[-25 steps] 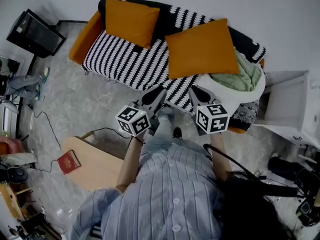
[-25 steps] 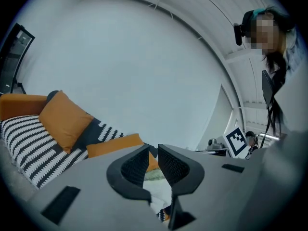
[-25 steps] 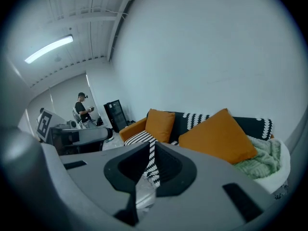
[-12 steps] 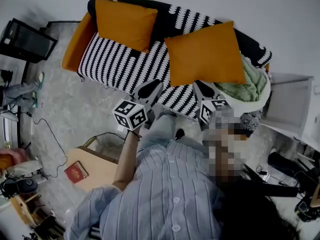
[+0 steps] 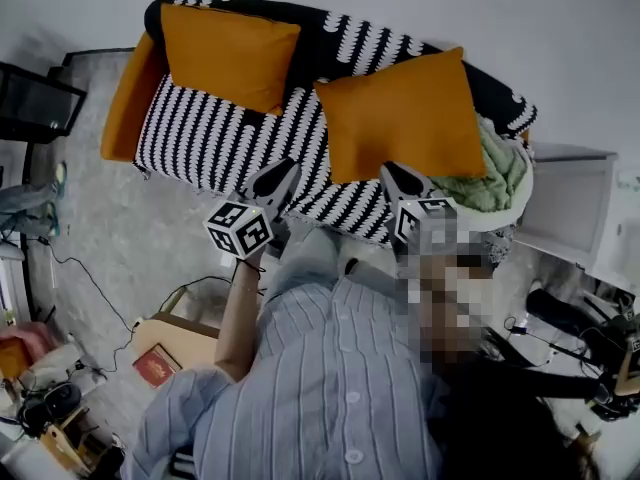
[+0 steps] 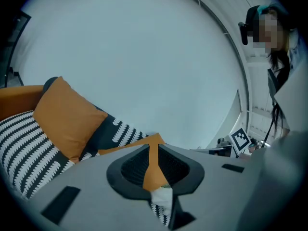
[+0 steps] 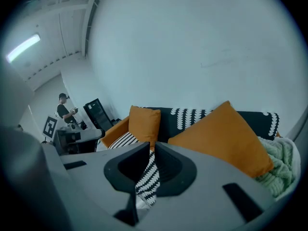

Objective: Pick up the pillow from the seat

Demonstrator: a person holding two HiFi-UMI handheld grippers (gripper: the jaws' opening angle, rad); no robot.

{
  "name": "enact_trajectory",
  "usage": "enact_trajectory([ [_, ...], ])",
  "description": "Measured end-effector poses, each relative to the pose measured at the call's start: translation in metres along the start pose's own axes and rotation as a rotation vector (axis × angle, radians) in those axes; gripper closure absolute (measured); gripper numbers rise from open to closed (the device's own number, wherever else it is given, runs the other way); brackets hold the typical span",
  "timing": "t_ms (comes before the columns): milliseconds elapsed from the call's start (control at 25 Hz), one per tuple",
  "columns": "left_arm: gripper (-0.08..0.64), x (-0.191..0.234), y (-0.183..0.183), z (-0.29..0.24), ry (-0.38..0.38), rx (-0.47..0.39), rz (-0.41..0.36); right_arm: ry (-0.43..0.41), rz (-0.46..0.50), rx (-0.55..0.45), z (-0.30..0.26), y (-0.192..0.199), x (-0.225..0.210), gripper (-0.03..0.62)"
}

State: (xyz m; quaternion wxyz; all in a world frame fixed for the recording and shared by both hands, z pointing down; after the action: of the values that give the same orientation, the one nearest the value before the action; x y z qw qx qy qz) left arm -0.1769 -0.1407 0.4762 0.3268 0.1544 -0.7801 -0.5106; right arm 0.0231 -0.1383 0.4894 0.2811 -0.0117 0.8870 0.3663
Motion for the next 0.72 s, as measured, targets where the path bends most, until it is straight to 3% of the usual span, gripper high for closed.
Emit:
enact_trajectory([
  [280, 0.514, 0.018, 0.008, -0.034, 0.112, 0.064, -0.009, 0.074, -0.034, -0.011, -0.006, -0.005, -0.009, 0.549],
  [600, 0.514, -0.001, 0.020, -0.083, 0.239, 0.123, -0.045, 0.147, -0.033, -0.050, 0.010, -0.026, -0.045, 0.549],
  [720, 0.514, 0.001, 0.023, -0.101, 0.242, 0.145, -0.069, 0.158, -0.025, -0.064, 0.007, -0.044, -0.057, 0.549],
])
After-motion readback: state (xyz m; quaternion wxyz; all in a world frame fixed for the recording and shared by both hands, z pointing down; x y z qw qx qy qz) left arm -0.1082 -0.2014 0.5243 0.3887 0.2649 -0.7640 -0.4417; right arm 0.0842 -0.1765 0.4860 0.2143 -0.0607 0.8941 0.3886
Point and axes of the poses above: the fingertips, and each gripper's own axes: z backward along the fingers, x to its left, y out of its underside, the point moved 2 cm from there along z, backward along the fingers, and after that the axes turned 14 degrees about -z, right-handed, at the moved point
